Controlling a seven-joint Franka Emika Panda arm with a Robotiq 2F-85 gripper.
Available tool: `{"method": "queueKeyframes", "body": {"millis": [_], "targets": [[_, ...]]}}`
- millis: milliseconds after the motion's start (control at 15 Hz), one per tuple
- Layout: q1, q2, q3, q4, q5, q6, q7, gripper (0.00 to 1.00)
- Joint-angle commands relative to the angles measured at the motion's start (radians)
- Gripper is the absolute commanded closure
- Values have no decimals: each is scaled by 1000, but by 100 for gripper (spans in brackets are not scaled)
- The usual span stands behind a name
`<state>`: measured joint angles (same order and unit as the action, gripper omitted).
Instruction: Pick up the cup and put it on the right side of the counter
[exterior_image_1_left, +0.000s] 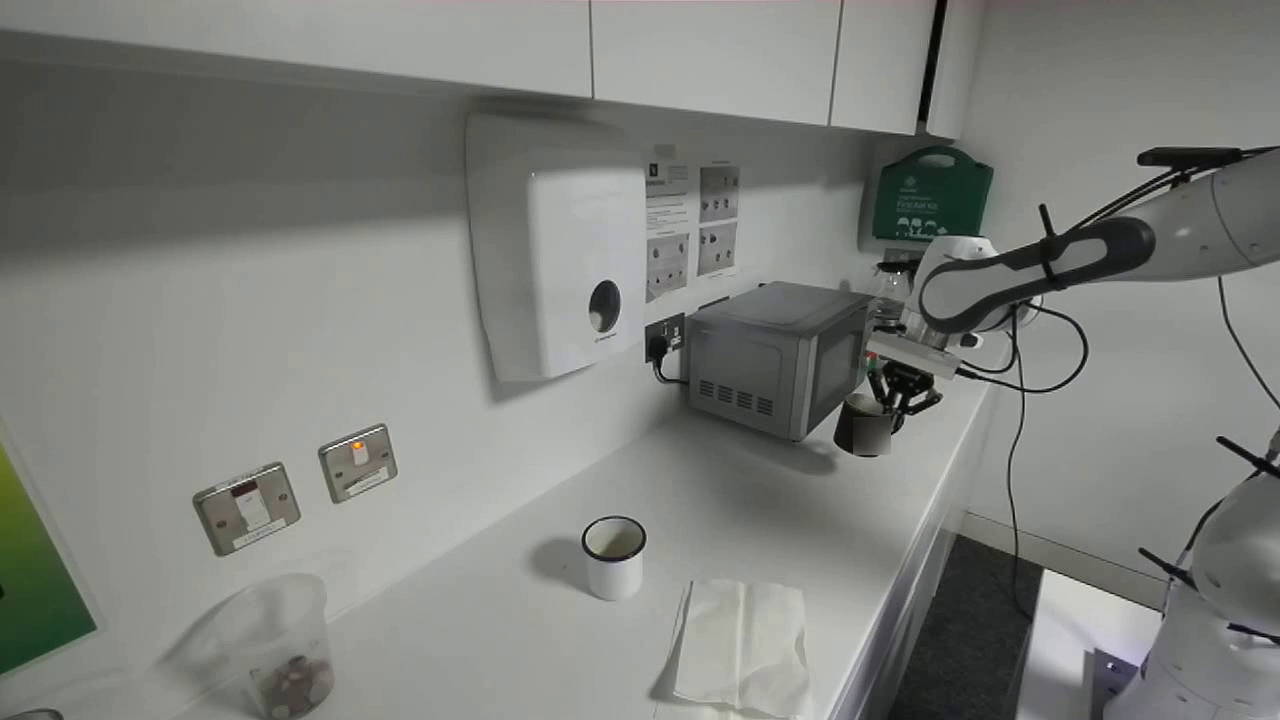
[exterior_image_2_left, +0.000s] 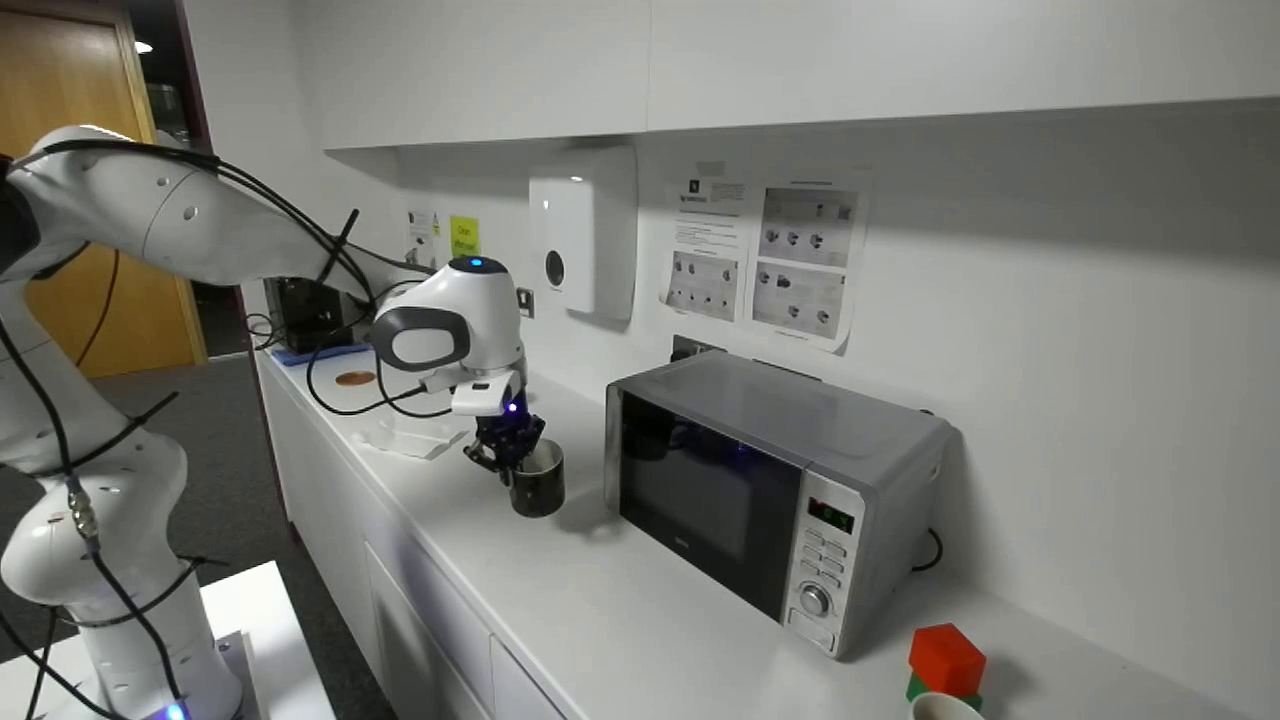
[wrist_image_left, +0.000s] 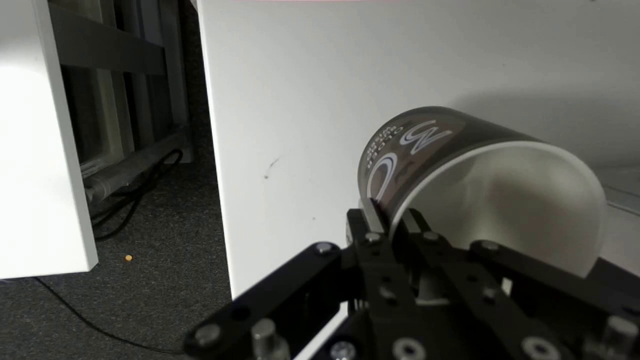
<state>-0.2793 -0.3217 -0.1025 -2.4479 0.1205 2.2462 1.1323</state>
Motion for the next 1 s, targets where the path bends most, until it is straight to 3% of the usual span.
{"method": "queueKeyframes", "body": {"millis": [0, 933], "targets": [[-26, 25, -38, 58, 11, 3, 43, 98], [-77, 177, -169, 209, 44, -18, 199, 98]]}}
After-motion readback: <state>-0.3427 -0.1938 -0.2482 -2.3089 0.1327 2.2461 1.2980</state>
